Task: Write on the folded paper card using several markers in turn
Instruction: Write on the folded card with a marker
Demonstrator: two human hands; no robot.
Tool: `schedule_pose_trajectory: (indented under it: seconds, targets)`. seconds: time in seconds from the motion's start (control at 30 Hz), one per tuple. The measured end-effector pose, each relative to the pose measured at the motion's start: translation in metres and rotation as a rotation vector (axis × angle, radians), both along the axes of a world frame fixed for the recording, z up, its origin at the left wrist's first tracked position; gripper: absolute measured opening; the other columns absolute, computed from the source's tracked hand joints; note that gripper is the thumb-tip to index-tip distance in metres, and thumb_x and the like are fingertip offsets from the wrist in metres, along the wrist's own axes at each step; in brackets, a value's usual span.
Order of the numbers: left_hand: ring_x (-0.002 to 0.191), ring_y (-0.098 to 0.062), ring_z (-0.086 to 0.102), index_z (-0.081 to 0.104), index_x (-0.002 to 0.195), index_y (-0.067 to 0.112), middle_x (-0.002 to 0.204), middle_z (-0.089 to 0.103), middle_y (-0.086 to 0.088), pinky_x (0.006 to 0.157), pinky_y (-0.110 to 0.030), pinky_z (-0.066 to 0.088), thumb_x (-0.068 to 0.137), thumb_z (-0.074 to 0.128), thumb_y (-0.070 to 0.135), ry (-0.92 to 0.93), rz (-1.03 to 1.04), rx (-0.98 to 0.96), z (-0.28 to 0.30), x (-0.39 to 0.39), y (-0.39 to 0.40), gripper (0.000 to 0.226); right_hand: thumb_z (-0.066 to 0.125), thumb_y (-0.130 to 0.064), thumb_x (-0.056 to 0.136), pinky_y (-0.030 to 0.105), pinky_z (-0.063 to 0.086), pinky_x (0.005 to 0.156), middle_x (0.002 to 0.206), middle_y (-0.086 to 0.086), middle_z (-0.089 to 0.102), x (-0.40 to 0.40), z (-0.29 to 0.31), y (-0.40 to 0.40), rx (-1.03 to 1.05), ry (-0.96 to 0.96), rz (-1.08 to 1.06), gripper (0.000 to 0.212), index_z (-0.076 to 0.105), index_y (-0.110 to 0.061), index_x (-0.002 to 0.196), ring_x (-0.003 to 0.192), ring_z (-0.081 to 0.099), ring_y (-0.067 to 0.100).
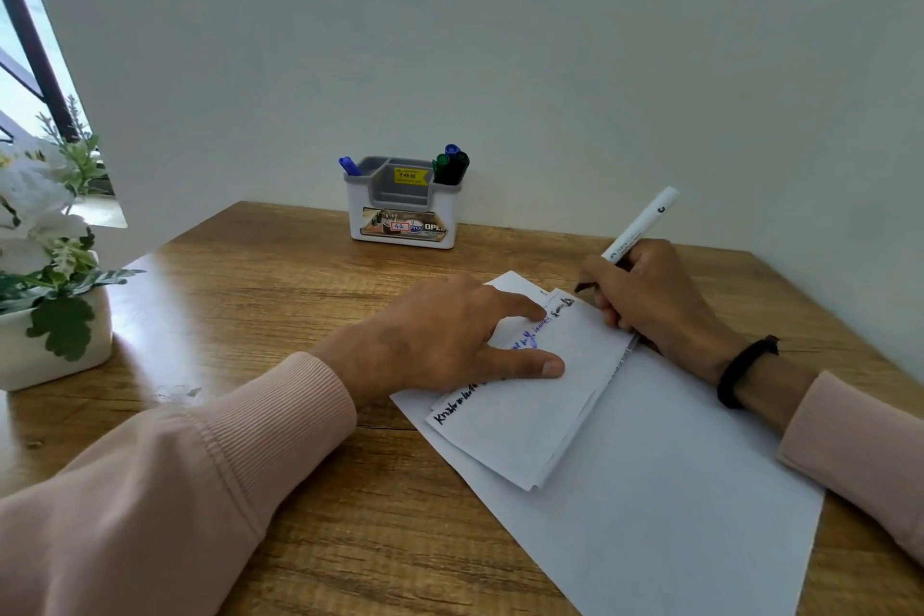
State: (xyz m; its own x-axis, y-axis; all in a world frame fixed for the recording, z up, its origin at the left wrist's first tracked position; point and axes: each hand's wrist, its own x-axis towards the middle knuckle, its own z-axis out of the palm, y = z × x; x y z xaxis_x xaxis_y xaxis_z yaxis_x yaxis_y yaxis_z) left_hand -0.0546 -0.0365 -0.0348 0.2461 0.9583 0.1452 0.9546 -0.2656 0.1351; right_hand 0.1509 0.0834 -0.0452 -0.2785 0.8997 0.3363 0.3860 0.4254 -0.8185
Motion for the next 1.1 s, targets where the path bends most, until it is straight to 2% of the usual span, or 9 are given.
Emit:
schedule_pose_trajectory:
  seconds: [0.13,0.2,0.27,0.37,0.47,0.6,0.7,0.8,1.1]
  targets:
    - [0.068,-0.003,0.047,0.047,0.144,0.049,0.073,0.046,0.02,0.056,-0.025,0.032,0.081,0.036,0.088,-0.003,0.008,-0.006,-0.001,0.0,0.0,0.075,0.066,-0.019,0.084,0.022,0.039,0.037,0.046,-0.002,0.053,0.005,0.003,-0.003,0.073,0.335,-0.007,0.022,0.068,-0.016,0.062,0.036,0.048,0.012]
    - [0.067,-0.003,0.051,0.051,0.139,0.047,0.073,0.051,0.019,0.056,-0.024,0.032,0.082,0.032,0.087,-0.095,0.015,0.008,-0.002,-0.001,-0.001,0.072,0.064,-0.019,0.087,0.028,0.041,0.042,0.049,0.002,0.052,0.005,0.004,-0.008,0.218,0.349,-0.023,0.014,0.068,-0.013,0.075,0.042,0.047,0.016]
    - [0.069,0.002,0.055,0.056,0.128,0.046,0.075,0.057,0.018,0.059,-0.024,0.035,0.092,0.029,0.078,-0.298,0.023,0.016,-0.002,-0.002,-0.003,0.055,0.063,-0.018,0.087,0.032,0.039,0.047,0.053,-0.001,0.054,0.003,0.005,-0.018,0.355,0.31,-0.011,0.007,0.069,-0.017,0.083,0.047,0.047,0.017]
    - [0.062,0.002,0.052,0.058,0.109,0.035,0.07,0.056,0.022,0.071,-0.029,0.039,0.108,0.029,0.046,-0.796,0.073,-0.047,0.002,-0.007,-0.001,0.031,0.063,-0.018,0.088,0.028,0.044,0.05,0.06,-0.01,0.061,-0.001,0.01,-0.037,0.429,0.343,0.104,0.011,0.072,-0.022,0.092,0.052,0.053,0.012]
    - [0.058,-0.011,0.042,0.057,0.105,0.019,0.065,0.049,0.004,0.064,-0.032,0.035,0.096,0.039,0.022,-1.242,0.08,-0.074,0.011,-0.013,-0.001,0.02,0.058,-0.029,0.096,0.031,0.051,0.056,0.07,-0.004,0.068,-0.004,0.008,-0.056,0.41,0.386,0.261,0.022,0.077,-0.019,0.104,0.062,0.064,0.021]
    - [0.062,-0.016,0.037,0.052,0.111,0.017,0.074,0.047,-0.003,0.066,-0.035,0.034,0.092,0.043,0.029,-1.578,0.027,-0.247,0.019,-0.02,-0.002,0.024,0.048,-0.03,0.104,0.032,0.052,0.062,0.087,-0.003,0.075,-0.01,0.001,-0.074,0.475,0.324,0.369,0.036,0.077,-0.011,0.115,0.075,0.071,0.024]
    - [0.064,-0.017,0.039,0.055,0.119,0.017,0.077,0.047,-0.005,0.067,-0.037,0.035,0.097,0.038,0.057,-1.634,0.006,-0.319,0.017,-0.017,-0.003,0.049,0.055,-0.027,0.1,0.027,0.054,0.072,0.101,-0.014,0.075,-0.011,0.0,-0.083,0.676,0.141,0.334,0.031,0.071,-0.015,0.124,0.086,0.074,0.013]
    - [0.064,-0.017,0.041,0.058,0.132,0.022,0.075,0.05,-0.005,0.067,-0.037,0.037,0.089,0.029,0.083,-1.64,-0.024,-0.301,0.014,-0.013,-0.002,0.08,0.065,-0.025,0.09,0.032,0.053,0.064,0.096,-0.01,0.073,-0.013,0.0,-0.088,0.806,0.035,0.327,0.028,0.065,-0.018,0.117,0.072,0.067,0.012]
    - [0.076,-0.021,0.048,0.063,0.133,0.036,0.079,0.053,-0.008,0.084,-0.045,0.033,0.077,0.026,0.095,-1.61,-0.089,-0.293,0.015,-0.002,-0.003,0.089,0.066,-0.02,0.088,0.039,0.051,0.056,0.085,0.001,0.069,-0.014,0.003,-0.091,0.913,-0.082,0.383,0.023,0.07,-0.003,0.102,0.061,0.057,0.018]
